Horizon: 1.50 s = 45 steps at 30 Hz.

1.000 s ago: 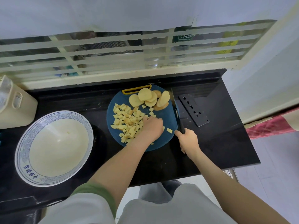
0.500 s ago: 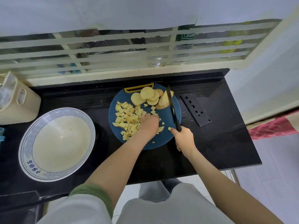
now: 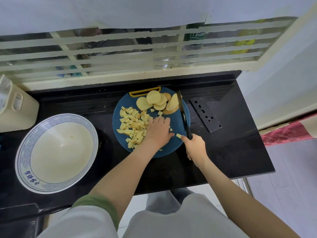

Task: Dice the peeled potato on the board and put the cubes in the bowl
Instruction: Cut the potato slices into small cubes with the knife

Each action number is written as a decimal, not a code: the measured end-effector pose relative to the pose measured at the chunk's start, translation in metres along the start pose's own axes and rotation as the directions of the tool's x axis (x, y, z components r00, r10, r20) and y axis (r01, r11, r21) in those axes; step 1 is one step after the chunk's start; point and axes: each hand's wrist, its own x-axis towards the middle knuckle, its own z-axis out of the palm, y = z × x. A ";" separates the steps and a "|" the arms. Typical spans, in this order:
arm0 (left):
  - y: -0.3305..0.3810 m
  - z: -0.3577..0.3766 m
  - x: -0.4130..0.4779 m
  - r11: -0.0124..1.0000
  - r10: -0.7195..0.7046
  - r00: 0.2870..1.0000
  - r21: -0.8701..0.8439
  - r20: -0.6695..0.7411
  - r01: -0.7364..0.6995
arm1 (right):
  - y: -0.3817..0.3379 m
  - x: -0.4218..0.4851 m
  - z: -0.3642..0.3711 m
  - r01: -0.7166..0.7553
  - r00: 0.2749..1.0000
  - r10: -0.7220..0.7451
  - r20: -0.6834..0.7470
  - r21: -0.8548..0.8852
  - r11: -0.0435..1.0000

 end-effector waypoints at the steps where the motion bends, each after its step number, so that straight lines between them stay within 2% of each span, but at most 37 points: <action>1: 0.002 0.001 0.000 0.999 0.041 0.998 0.028 0.046 -0.042 | 0.000 0.000 -0.001 -0.006 1.000 0.006 -0.001 0.004 1.000; 3: 0.004 0.005 0.000 0.994 0.053 0.990 0.090 0.131 -0.065 | 0.000 0.000 -0.002 -0.018 1.000 0.018 0.000 0.007 1.000; 7: 0.009 0.005 0.004 0.990 0.008 0.981 0.137 0.192 -0.035 | -0.001 0.000 -0.005 -0.026 1.000 0.026 0.005 0.006 1.000; 14: 0.009 -0.004 0.009 0.999 -0.037 0.968 0.045 0.248 0.027 | -0.004 0.001 -0.005 -0.014 1.000 0.014 0.001 0.002 1.000; 19: 0.005 -0.010 0.010 0.997 -0.048 0.961 0.068 0.271 0.030 | -0.006 0.001 -0.006 0.007 1.000 -0.007 -0.002 0.005 1.000; 36: -0.008 -0.004 0.001 0.995 -0.084 0.988 -0.038 0.126 0.089 | -0.007 0.002 -0.003 0.043 0.999 -0.043 0.030 0.015 0.999; 42: -0.004 -0.009 -0.005 0.980 -0.180 0.983 0.088 0.038 0.176 | -0.006 0.003 -0.005 0.044 0.999 -0.044 0.018 0.032 0.999; 43: 0.000 -0.010 -0.005 0.984 -0.156 0.988 0.086 0.011 0.154 | -0.006 0.003 -0.006 0.043 0.999 -0.043 0.010 0.030 0.999; 45: 0.012 -0.008 -0.002 0.999 -0.022 0.999 0.043 -0.037 0.023 | -0.004 0.004 -0.009 0.048 0.999 -0.048 -0.008 0.026 0.998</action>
